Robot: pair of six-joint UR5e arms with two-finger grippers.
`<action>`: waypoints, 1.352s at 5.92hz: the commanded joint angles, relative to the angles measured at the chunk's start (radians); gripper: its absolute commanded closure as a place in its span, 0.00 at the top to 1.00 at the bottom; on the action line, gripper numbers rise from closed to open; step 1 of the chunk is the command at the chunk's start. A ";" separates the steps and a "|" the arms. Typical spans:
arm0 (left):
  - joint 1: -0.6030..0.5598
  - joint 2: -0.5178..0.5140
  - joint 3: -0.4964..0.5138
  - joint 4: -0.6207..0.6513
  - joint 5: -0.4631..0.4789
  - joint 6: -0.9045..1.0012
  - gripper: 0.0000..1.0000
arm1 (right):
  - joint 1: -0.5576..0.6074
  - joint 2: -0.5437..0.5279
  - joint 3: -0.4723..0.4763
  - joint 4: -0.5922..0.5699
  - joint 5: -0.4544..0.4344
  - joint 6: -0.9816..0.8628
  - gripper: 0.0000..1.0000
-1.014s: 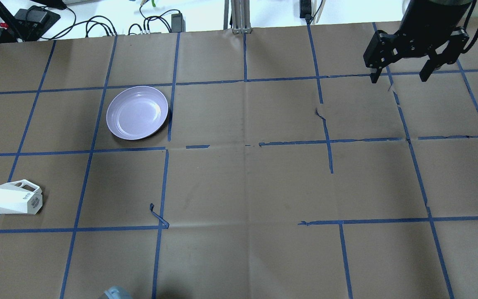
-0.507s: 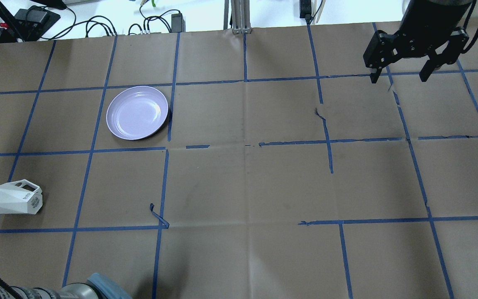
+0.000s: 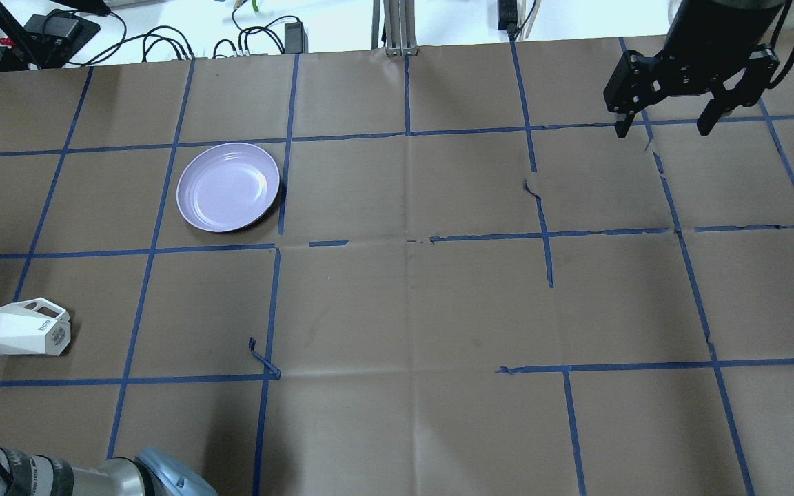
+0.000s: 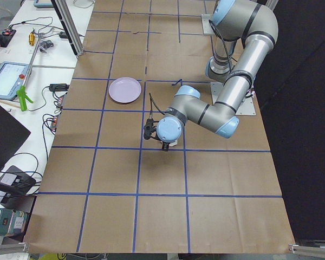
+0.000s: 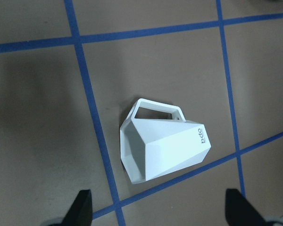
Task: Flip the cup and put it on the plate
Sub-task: 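Lower the left gripper over the white cup lying on its side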
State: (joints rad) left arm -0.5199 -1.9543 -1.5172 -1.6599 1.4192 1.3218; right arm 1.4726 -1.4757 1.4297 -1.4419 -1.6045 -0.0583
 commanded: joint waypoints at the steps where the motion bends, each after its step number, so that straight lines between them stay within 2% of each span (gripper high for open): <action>1: 0.011 -0.076 0.011 -0.065 0.033 0.150 0.98 | 0.000 0.000 0.000 0.000 0.000 0.000 1.00; 2: 0.017 -0.116 0.014 -0.093 0.033 0.204 0.98 | 0.000 0.000 0.000 0.000 0.000 0.000 1.00; 5: 0.032 -0.210 0.009 -0.161 0.015 0.212 0.94 | 0.000 0.000 0.000 0.000 0.000 0.000 1.00; 7: 0.026 -0.218 0.015 -0.196 -0.087 0.208 0.94 | 0.000 0.000 0.000 0.000 0.000 0.000 1.00; 8: 0.020 -0.219 0.018 -0.198 -0.092 0.206 0.94 | 0.000 0.000 0.000 0.000 0.000 0.000 1.00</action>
State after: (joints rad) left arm -0.4949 -2.1723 -1.5018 -1.8528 1.3437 1.5296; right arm 1.4726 -1.4757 1.4297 -1.4420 -1.6045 -0.0583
